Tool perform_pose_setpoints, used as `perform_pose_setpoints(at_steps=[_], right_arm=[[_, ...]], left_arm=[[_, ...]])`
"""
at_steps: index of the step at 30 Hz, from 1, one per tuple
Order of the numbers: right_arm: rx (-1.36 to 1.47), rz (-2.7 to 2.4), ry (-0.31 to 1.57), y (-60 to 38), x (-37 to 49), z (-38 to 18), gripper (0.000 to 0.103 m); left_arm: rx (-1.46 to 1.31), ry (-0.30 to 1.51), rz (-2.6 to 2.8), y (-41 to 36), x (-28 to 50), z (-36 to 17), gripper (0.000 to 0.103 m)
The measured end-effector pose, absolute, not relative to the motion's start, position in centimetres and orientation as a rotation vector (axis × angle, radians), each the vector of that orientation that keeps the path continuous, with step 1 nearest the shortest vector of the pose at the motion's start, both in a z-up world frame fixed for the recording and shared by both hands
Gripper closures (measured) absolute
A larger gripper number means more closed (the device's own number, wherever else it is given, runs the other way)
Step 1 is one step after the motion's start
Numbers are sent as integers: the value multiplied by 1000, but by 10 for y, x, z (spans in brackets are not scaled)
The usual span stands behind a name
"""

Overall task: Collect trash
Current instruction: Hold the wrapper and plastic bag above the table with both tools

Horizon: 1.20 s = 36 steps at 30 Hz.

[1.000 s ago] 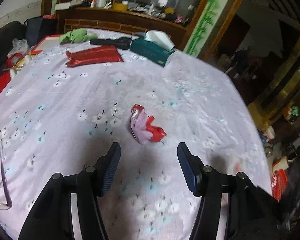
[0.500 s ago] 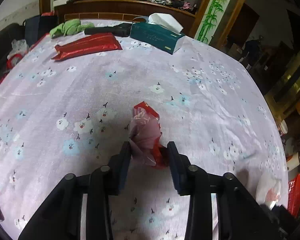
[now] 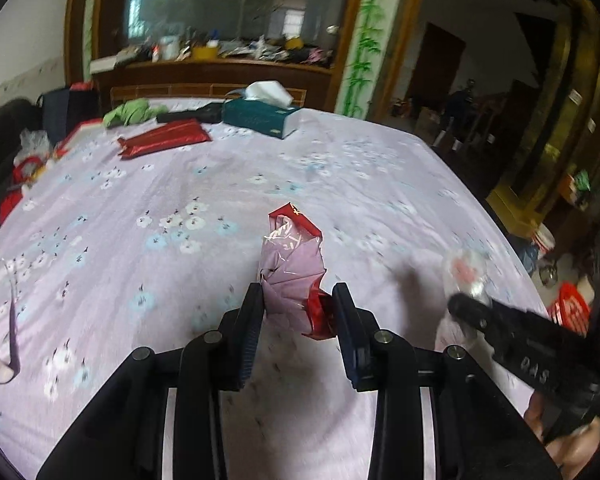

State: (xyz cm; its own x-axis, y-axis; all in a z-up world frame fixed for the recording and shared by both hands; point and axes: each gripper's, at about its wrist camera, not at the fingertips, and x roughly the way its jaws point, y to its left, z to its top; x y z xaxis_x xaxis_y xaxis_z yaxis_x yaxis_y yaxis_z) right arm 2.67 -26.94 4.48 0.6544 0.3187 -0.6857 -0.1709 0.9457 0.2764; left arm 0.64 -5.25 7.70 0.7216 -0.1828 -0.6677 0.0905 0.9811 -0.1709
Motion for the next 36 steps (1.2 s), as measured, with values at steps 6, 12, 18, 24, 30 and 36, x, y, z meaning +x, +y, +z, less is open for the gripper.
perform_pose_setpoints(at_steps=[6,12,18,24,30,36], right_arm=[[196,295,802,-284,-21,61,70],[189,279,773,-293,-59,72,70],[167,224,750,-298,-76,74,70],[154,200,756,-297,-83,72,70],[174,178,748,-307,-89,76,70],[208,170,749,-318,-90,75,70]], left_arm=[[-81,684,-185,-75,-37,85,70],[-33,653,-215,-98,-64,83,70],[5,640,-218,-109,-72,81,69],[15,649,-234,-114,-75,76,69],[24,656,-263,-123,-79,74,69],[33,663,-278,-130,-79,71,69]])
